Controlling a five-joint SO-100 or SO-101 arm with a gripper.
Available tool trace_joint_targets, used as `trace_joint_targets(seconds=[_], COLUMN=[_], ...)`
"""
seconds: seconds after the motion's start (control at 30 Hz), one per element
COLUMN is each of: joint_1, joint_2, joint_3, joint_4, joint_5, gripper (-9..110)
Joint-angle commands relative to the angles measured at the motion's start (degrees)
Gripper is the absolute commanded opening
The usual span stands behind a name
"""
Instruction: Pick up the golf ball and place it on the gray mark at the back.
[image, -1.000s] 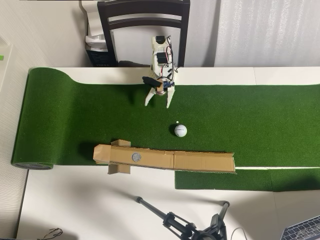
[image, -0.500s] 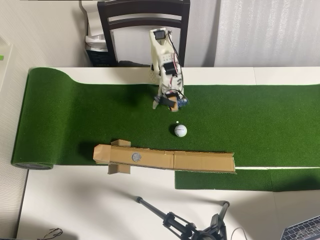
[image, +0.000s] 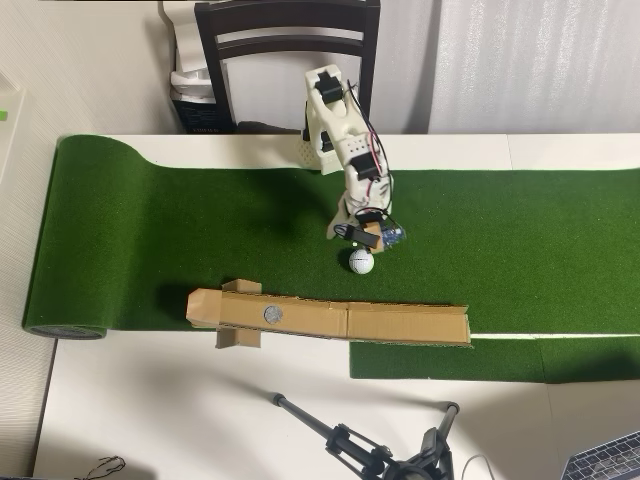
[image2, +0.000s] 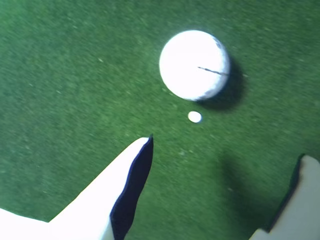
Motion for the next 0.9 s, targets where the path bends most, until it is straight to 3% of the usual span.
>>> trace_joint_targets(seconds=[0.0, 0.87], joint_1=[-1.0, -0.1], joint_2=[-1.8, -26.3], joint_3=[-8.2, -28.7], joint_4=[0.2, -0.4], joint_5=[3.2, 4.7], gripper=[46, 46])
